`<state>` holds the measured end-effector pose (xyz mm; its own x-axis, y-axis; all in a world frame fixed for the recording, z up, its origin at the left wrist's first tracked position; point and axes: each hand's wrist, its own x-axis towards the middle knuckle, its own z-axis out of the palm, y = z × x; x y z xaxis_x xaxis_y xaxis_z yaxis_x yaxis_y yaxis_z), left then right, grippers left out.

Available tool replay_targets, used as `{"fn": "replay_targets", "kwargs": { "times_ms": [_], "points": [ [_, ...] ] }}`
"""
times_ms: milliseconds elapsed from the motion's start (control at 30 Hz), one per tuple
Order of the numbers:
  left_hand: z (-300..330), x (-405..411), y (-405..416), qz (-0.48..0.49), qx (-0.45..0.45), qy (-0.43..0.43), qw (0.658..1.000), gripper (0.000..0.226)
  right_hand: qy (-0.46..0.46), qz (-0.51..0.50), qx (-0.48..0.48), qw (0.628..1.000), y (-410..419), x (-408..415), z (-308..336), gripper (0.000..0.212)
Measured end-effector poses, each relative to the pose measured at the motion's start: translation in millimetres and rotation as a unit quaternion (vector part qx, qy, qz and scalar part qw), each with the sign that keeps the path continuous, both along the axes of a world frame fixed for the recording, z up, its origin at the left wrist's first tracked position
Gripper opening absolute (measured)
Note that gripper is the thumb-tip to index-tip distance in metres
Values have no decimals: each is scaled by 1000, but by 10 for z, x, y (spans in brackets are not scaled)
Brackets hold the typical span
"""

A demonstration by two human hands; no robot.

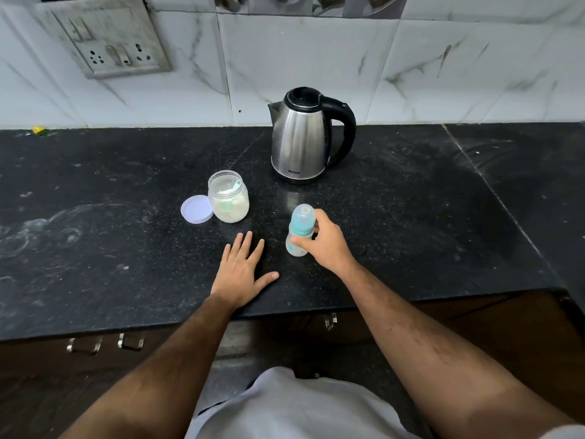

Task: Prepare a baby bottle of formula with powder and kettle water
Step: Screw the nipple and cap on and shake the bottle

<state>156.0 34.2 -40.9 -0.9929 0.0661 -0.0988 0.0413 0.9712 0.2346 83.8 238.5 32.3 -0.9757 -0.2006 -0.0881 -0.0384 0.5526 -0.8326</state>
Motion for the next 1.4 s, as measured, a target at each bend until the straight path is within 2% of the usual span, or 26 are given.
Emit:
{"fn": "replay_targets", "kwargs": {
  "times_ms": [200, 333, 400, 500, 567, 767, 900, 1000, 1167, 1233, 1333, 1400],
  "points": [
    [-33, -115, 114, -2, -10, 1, 1000, 103, 19, -35, -24, 999, 214, 112, 139, 56],
    [-78, -109, 140, -2, -17, -2, 1000, 115, 28, -44, -71, 996, 282, 160, 314, 57],
    [-96, -116, 142, -1, -24, -3, 1000, 117, 37, -45, -112, 992, 295, 177, 415, 65],
    [-117, -110, 145, 2, -34, -4, 999, 117, 42, -54, -202, 977, 319, 215, 559, 88],
    [-131, -106, 138, 3, -30, 2, 1000, 114, 49, -65, -245, 966, 329, 247, 650, 92],
    [-129, -103, 152, 7, -35, -1, 999, 104, 26, -85, -322, 943, 388, 370, 801, 78],
    [-131, -101, 149, 11, -37, -1, 999, 93, 7, -43, -321, 946, 392, 430, 792, 73],
    [-137, -101, 143, 10, -33, -1, 999, 92, 34, -27, -325, 945, 439, 368, 901, 72],
    [-140, -94, 143, 16, -20, 9, 1000, 89, 89, -144, -409, 897, 514, 187, 1161, 66],
    [-145, -71, 132, 19, -19, 7, 1000, 87, 74, -120, -406, 903, 479, 228, 1155, 66],
    [-133, -97, 139, 24, -9, 11, 1000, 86, 42, -9, -349, 936, 451, 335, 1073, 66],
    [-130, -107, 143, 26, -7, 11, 1000, 86, 34, -27, -370, 928, 434, 327, 1109, 64]
  ]
}}
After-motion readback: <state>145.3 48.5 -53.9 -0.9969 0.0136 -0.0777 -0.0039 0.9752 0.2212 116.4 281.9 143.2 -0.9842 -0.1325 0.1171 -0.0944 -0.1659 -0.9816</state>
